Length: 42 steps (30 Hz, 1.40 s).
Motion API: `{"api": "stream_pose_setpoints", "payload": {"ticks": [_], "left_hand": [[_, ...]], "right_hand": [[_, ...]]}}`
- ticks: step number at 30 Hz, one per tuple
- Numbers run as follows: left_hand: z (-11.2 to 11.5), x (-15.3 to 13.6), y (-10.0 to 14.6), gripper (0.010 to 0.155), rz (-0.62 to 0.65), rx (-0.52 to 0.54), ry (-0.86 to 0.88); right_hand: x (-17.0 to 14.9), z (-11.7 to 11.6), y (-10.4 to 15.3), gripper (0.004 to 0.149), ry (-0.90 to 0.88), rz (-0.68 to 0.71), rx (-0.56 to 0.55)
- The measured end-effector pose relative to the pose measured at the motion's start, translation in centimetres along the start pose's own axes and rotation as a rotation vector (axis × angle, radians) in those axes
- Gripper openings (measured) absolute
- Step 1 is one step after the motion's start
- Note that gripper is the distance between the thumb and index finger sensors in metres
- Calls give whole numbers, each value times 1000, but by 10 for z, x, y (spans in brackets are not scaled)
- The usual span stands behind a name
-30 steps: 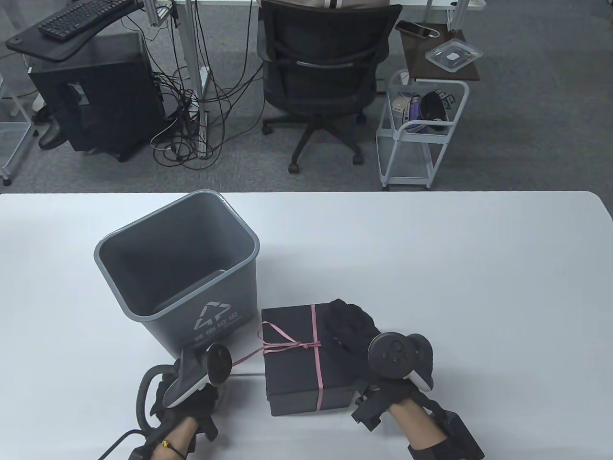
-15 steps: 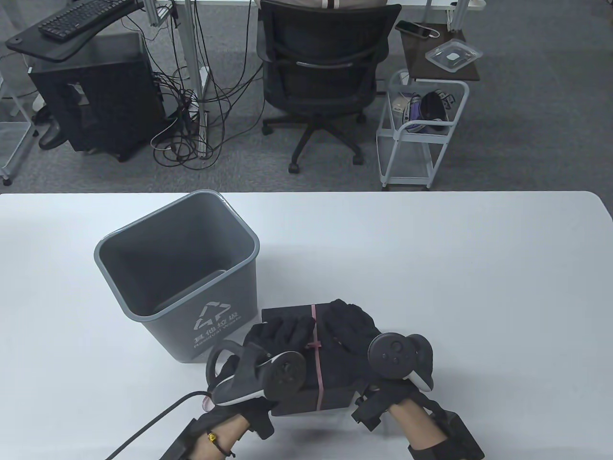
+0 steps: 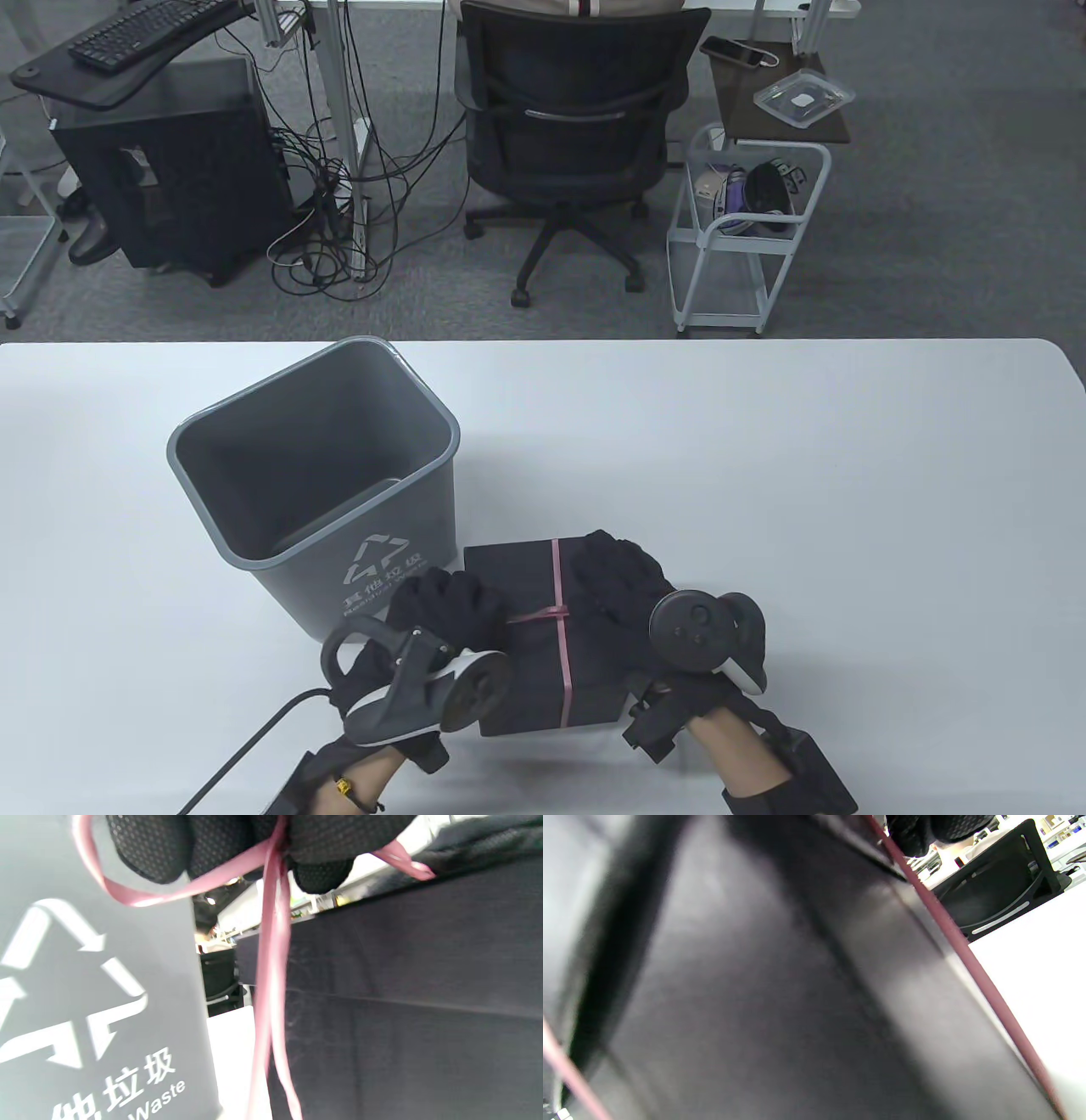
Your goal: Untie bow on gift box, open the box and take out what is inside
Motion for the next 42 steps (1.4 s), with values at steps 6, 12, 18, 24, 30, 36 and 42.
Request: {"api": "stream_pose_setpoints", "payload": {"ticks": [6, 12, 18, 24, 30, 36, 42], "left_hand": [[40, -35, 24, 38, -115, 66, 82], [91, -59, 29, 38, -194, -242, 202], [119, -59, 30, 41, -211, -590, 217], [100, -50, 30, 79, -40, -341, 465], [100, -38, 27, 54, 11, -225, 526], [89, -48, 31, 41, -55, -45, 566], [77, -51, 37, 41, -92, 120, 596]], "right_hand": [[0, 0, 0, 61, -3, -1, 0], [0, 0, 0, 61, -3, 1, 1], [0, 0, 0, 61, -6, 1, 2], [0, 0, 0, 61, -3, 2, 4], [0, 0, 0, 61, -4, 2, 4], [0, 0, 0, 61, -7, 2, 4], [0, 0, 0, 61, -10, -3, 9]]}}
Point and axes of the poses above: the tracker on the back of each hand, its own x axis roughly to the thumb side, its own y axis roughly from the fingertips to the wrist, z = x × y, the point moved 1 cm from there along -y, roughly from the wrist to the fingertips, and after that the axes turned 10 degrees about -y, right-handed, at the moved point
